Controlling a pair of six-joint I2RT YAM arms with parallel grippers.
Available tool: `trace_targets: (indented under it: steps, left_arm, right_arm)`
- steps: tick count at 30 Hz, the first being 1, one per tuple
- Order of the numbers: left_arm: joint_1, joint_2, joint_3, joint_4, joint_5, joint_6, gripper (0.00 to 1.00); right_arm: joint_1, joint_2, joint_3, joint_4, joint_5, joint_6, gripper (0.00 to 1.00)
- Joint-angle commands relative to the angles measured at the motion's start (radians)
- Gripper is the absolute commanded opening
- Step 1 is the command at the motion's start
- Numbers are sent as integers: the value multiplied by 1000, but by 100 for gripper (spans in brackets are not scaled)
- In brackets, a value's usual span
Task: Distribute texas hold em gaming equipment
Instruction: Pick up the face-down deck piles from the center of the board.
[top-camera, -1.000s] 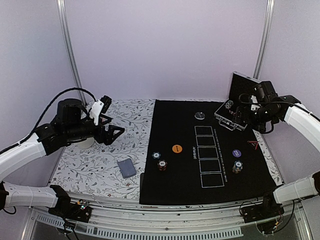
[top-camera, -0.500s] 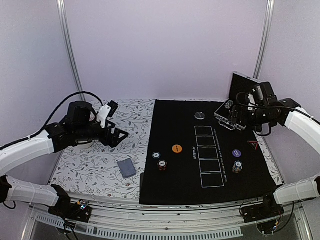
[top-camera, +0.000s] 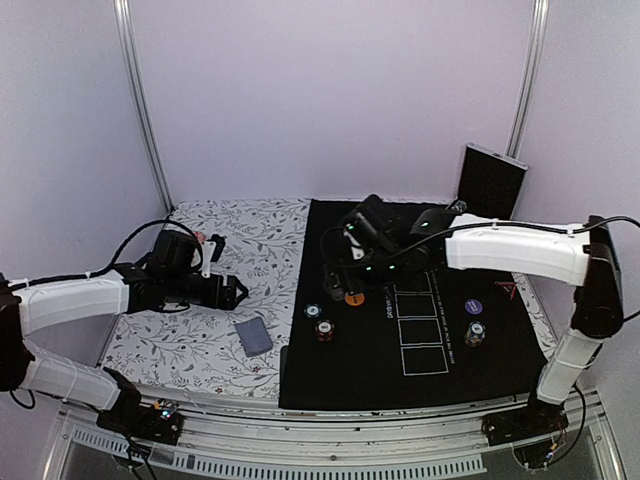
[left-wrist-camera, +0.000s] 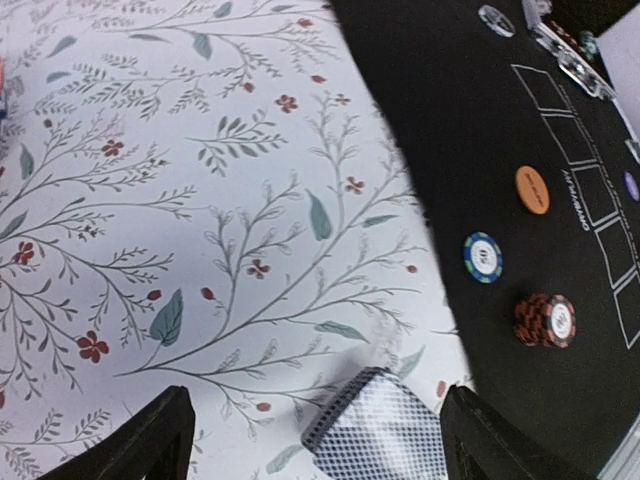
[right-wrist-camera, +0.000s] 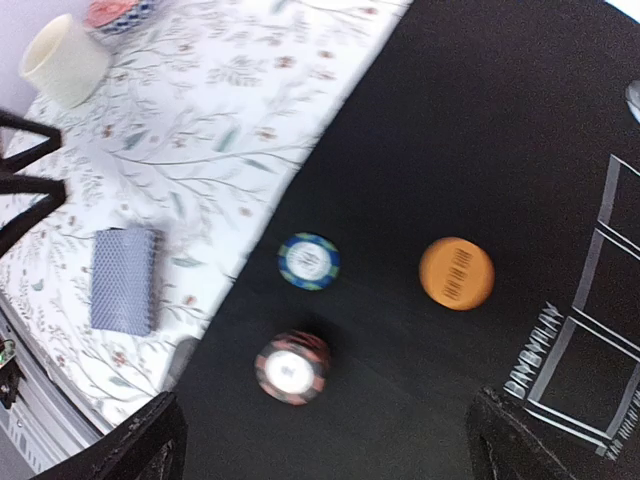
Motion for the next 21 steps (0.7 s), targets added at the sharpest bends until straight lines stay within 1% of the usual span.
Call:
trace_targets:
  steps: [1,5,9,14,21]
  left_arm:
    - [69,84,-11,106,21,-91,84]
    - [97,180,0,142,37,-106,80]
    - [148,219,0,168,73,-139,80]
    - [175,199,14,177,79,-143,80]
    - [191,189,19,183,88,-127,80]
  right_arm:
    - [163,245,207,121,-35,-96,99]
    - [235,447,395,160,-125,-150,99]
    - [245,579,521,168,-127,-87,99]
    - [249,687,585,148,-42,-21,99]
    - [264,783,666,104,-37,-50,99]
